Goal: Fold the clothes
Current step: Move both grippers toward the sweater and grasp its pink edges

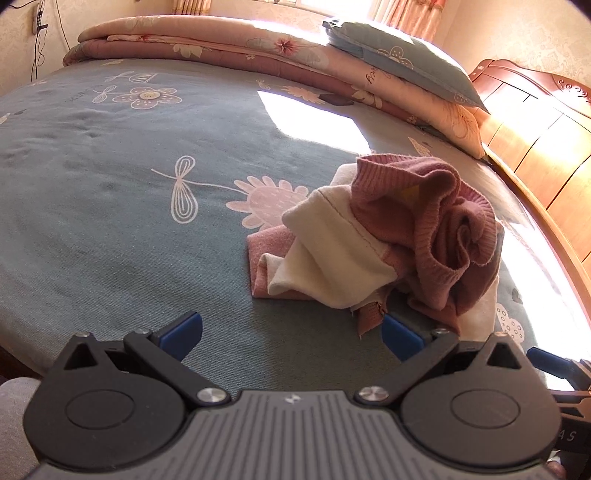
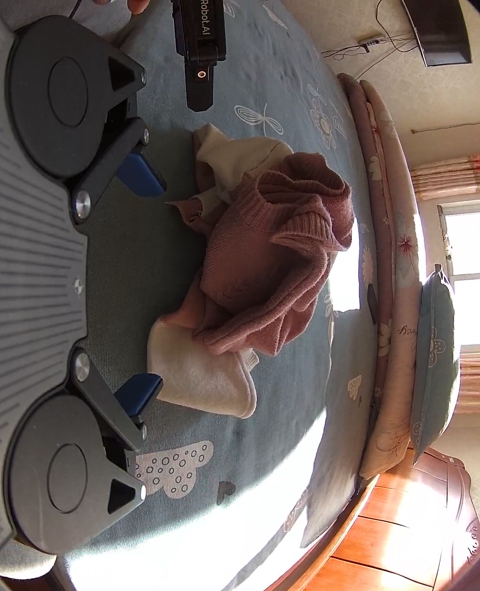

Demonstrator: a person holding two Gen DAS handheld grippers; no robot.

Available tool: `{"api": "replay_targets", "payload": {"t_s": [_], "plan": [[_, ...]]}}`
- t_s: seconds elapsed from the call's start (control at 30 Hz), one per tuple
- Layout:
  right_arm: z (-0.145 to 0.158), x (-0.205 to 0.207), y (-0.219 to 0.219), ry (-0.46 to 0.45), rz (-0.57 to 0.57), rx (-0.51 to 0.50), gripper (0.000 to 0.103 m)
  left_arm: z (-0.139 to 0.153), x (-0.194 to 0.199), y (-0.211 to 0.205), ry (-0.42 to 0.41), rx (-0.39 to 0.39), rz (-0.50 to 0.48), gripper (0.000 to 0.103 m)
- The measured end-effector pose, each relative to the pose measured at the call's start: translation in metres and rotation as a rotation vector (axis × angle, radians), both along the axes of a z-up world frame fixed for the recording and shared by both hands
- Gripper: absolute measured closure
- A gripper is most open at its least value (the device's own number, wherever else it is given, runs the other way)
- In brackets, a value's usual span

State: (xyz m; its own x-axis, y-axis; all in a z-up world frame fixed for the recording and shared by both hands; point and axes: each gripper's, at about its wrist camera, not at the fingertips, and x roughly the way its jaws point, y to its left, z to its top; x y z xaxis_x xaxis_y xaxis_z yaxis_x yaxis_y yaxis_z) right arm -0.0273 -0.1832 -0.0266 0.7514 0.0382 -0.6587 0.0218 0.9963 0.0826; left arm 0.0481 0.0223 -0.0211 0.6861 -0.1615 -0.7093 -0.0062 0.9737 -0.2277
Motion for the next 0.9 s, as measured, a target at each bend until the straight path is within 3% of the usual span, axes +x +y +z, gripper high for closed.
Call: {"api": "replay_targets", "payload": {"t_s": [0.2, 0.4, 0.63, 0.9], "plan": [[0.001, 0.002, -0.003, -0.061, 0.035, 0.002, 0.000, 0.000, 0.005, -0.001, -0.055, 0.022, -0.010, 0.000], [0.003, 0.009, -0.005, -0.094, 0.095, 0.005, 0.002, 0.000, 0.015, -0.011, -0.036, 0.080, -0.056, 0.000], [0.008, 0.026, -0.011, -0.072, 0.155, -0.007, 0.023, 0.011, 0.017, -0.018, -0.163, 0.132, -0.158, 0.001], [0.006, 0.018, -0.011, -0.047, 0.171, -0.030, 0.026, 0.020, 0.010, -0.019, -0.164, 0.197, -0.191, 0.003]]}}
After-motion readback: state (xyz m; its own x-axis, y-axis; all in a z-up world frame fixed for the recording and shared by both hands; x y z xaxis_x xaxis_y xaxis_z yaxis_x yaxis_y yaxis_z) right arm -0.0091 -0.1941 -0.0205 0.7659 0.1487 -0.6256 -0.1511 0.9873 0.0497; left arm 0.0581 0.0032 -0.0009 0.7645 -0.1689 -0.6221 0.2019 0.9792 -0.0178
